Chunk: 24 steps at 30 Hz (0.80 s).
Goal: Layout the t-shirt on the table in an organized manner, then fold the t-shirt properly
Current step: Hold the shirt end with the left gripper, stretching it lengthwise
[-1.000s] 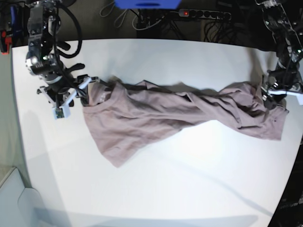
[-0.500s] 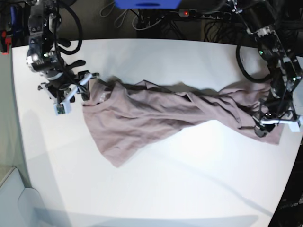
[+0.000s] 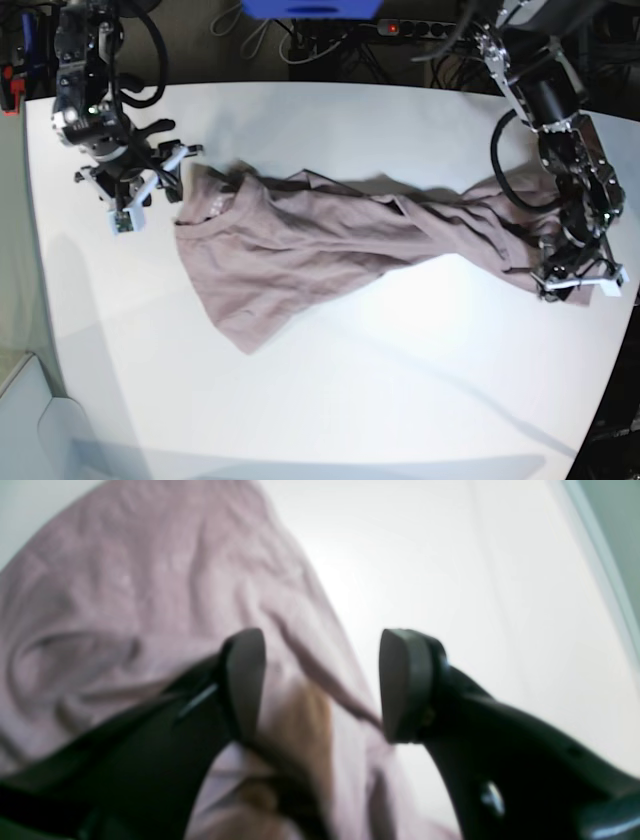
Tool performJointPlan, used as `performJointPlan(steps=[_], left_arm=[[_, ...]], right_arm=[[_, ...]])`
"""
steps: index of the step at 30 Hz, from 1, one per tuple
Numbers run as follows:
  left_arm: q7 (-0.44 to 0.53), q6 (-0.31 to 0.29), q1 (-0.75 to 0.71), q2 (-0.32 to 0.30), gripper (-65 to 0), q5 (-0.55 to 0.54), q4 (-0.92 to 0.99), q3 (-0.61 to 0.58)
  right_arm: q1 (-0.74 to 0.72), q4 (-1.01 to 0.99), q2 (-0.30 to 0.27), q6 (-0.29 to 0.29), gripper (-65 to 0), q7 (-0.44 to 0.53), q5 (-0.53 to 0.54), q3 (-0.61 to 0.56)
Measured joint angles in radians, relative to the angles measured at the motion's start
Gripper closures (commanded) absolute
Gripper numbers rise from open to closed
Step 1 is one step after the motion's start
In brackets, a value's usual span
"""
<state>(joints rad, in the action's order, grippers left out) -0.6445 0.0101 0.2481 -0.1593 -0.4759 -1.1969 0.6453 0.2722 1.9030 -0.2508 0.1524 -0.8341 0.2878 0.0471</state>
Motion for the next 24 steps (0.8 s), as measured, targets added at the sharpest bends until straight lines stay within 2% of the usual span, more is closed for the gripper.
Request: performJointPlan(steps=[9, 14, 20, 24], left_arm=[[0.100, 0.002, 0.104, -0.092, -35.3, 0.002, 0.275, -0.006], [0.161, 0.002, 0.117, -0.095, -35.3, 0.000, 0.348, -0.018], [0.248, 0.001, 0.171, -0.130, -35.3, 0.000, 0.476, -0.143], [0.273, -0.012, 0.190, -0.137, -35.2, 0.000, 0.532, -0.159]], right_arm=[[0.000, 0.000, -0.001, 0.000, -29.4, 0.003, 0.000, 0.000], [-0.001, 0.000, -0.001, 0.000, -29.4, 0.003, 0.000, -0.001], [-0.003, 0.000, -0.001, 0.000, -29.4, 0.004, 0.000, -0.004], [-0.006, 0.000, -0.001, 0.000, -29.4, 0.004, -0.001, -0.004]])
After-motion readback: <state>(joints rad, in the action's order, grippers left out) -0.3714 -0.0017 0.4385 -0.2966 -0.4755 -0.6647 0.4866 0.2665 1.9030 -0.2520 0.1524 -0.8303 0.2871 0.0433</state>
